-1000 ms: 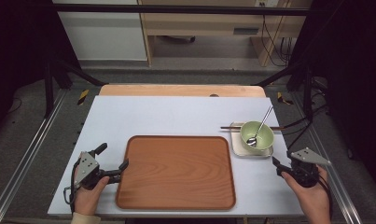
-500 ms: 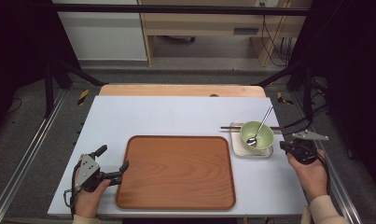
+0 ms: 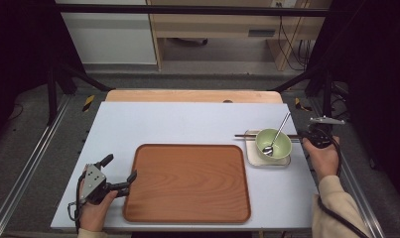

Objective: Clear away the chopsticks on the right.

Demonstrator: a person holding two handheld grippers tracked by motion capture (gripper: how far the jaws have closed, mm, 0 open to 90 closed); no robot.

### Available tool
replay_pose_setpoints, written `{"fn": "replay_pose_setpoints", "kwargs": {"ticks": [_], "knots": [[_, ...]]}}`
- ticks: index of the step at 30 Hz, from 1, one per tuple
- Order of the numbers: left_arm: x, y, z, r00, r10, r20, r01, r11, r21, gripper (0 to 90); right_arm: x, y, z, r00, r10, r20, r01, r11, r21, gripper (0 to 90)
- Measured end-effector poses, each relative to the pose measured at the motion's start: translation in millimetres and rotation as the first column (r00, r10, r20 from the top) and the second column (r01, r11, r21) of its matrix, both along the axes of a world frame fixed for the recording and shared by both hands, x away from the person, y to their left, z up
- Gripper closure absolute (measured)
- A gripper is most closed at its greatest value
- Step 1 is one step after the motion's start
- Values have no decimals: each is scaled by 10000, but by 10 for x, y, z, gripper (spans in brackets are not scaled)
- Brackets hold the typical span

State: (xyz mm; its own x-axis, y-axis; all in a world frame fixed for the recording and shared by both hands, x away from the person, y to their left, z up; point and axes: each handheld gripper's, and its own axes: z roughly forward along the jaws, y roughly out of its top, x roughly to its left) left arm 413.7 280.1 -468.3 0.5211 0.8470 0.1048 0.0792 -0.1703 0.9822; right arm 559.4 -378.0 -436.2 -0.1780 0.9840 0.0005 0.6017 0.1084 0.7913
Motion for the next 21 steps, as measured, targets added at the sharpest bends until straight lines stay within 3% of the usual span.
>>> {"fn": "replay_pose_setpoints", "kwargs": {"ticks": [10, 18, 21], "knots": [[-2, 0, -17, 10000, 26, -74, -26, 10000, 8, 25, 291, -27, -126, 9988, -309, -390, 300, 9993, -235, 900], [5, 0, -29, 9999, 4, -130, -4, 10000, -3, 25, 431, 46, -230, 9951, -61, -984, -31, 9956, -939, 900], [6, -5, -33, 9999, -2, -143, 2, 10000, 33, 25, 446, 64, -247, 9938, -96, -1107, -14, 9951, -990, 900]]}}
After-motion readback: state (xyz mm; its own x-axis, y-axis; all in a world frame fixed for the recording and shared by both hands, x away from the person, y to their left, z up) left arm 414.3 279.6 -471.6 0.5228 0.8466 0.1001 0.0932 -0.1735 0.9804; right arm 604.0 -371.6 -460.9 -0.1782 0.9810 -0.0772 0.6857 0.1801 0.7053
